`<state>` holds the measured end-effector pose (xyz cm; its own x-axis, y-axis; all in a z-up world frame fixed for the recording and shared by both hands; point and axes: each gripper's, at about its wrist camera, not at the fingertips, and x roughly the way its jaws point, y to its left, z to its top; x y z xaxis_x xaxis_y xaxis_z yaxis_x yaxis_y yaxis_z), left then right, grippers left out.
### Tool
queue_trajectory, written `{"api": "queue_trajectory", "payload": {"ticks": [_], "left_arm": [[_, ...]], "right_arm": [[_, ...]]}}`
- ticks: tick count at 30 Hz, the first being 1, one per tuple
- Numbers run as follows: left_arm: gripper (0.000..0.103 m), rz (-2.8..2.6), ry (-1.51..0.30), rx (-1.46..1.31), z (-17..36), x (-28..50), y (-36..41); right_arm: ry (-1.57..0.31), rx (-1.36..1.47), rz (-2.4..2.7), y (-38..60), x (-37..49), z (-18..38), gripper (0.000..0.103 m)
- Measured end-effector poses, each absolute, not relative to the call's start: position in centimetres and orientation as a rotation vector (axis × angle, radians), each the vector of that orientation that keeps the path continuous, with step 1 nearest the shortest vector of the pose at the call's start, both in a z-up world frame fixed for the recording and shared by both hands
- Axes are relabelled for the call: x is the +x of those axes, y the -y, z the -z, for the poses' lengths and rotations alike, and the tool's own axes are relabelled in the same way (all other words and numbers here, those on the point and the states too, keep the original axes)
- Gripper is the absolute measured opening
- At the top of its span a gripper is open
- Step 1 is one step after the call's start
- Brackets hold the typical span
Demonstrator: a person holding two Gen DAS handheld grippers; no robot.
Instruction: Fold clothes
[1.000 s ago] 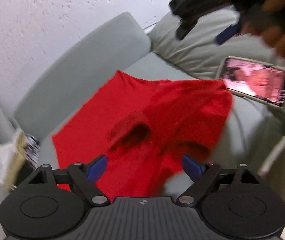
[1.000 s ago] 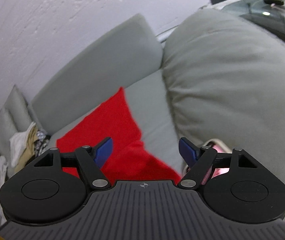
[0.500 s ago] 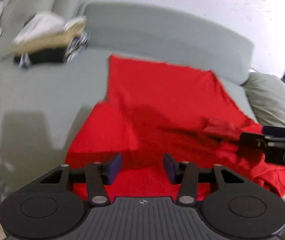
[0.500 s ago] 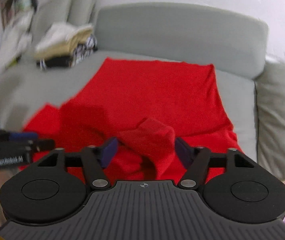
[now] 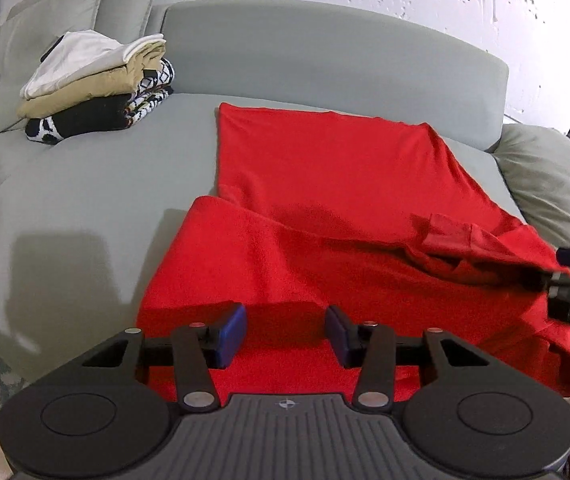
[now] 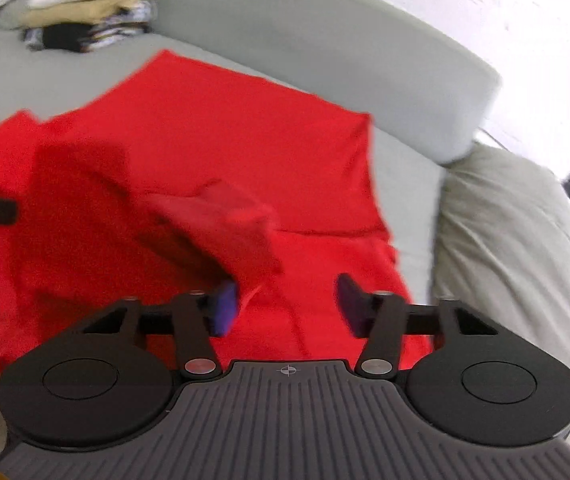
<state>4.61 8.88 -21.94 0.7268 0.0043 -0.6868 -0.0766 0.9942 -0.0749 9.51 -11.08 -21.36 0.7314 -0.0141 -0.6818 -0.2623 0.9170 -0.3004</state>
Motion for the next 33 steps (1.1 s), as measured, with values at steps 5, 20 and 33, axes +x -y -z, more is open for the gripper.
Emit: {"api": "queue_trajectory", "payload": {"ticks": [5, 20, 33], "left_arm": [[0.045, -0.046, -0.754, -0.084, 22.1, 4.6, -8.8], [0.046, -0.027, -0.734, -0.046, 22.4, 4.1, -8.8], [0.060, -0.055, -0.514, -0.251, 18.5, 1.2, -12.7]], "right_arm": [[-0.732, -0.298, -0.120, 11.9, 11.0, 21.1, 0.052], [-0.906, 0.459, 0.199, 25.5, 10.6, 22.0, 0.050], [-0.860, 0.654, 0.100, 29.0, 10.8, 22.1, 0.048]]}}
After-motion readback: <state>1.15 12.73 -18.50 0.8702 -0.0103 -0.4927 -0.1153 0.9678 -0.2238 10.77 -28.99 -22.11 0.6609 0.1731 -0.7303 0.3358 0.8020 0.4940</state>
